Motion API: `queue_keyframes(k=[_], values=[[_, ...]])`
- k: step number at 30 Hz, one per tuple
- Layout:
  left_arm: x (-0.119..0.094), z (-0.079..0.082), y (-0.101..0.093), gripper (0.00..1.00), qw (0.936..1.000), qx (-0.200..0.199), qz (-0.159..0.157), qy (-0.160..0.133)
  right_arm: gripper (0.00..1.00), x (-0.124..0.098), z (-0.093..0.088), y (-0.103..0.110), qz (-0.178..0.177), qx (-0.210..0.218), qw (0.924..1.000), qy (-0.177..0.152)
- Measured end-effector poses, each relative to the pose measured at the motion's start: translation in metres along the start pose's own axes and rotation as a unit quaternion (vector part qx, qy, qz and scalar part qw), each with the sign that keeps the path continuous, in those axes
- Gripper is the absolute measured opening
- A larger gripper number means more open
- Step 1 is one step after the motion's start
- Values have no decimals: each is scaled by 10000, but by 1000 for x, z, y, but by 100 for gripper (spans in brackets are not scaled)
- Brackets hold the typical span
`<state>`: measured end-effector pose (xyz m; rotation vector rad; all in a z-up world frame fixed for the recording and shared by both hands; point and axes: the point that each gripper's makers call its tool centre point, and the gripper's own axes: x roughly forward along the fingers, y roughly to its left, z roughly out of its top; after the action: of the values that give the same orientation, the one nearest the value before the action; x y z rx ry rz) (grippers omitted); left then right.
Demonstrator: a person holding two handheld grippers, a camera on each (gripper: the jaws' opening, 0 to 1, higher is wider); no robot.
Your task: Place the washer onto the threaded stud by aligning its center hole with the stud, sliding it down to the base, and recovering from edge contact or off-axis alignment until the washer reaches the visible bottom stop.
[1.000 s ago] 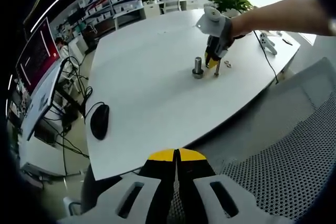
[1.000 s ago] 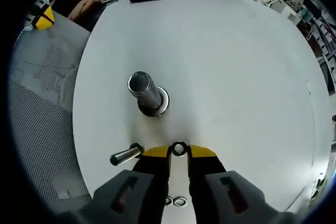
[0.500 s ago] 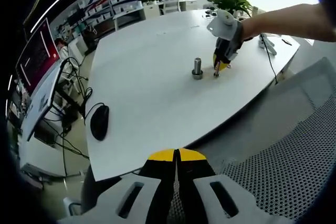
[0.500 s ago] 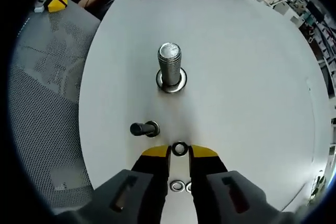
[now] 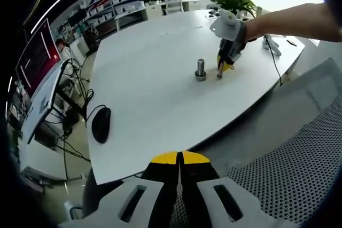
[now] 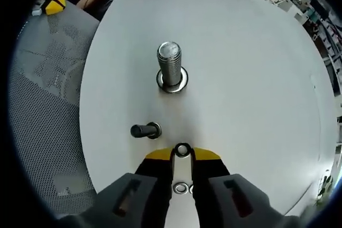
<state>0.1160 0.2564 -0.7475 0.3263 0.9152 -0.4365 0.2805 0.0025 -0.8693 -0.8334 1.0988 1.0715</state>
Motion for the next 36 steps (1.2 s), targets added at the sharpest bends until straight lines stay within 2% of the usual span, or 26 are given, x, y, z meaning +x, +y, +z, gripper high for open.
queue_keyframes(k=[5, 9, 15, 21, 26, 31, 36], values=[[0, 0, -1, 0, 10000, 4, -18, -4, 14, -6, 0, 0, 55, 227, 9997, -105], [0, 0, -1, 0, 10000, 7, -25, -10, 14, -20, 6, 7, 225, 441, 9983, -294], [0, 1, -1, 0, 10000, 7, -31, -22, 14, -37, 10, 15, 356, 588, 9969, -379], [0, 1, -1, 0, 10000, 7, -30, -37, 14, -47, 14, 23, 343, 386, 9980, -368], [0, 2, -1, 0, 10000, 3, -26, -56, 14, -55, 24, 29, 313, 185, 9985, -397], [-1, 2, -1, 0, 10000, 2, -18, -75, 14, -56, 29, 32, 268, 3, 9990, -361], [-1, 3, 0, 0, 10000, 0, -11, -86, 14, -56, 33, 32, 283, -8, 9988, -390]])
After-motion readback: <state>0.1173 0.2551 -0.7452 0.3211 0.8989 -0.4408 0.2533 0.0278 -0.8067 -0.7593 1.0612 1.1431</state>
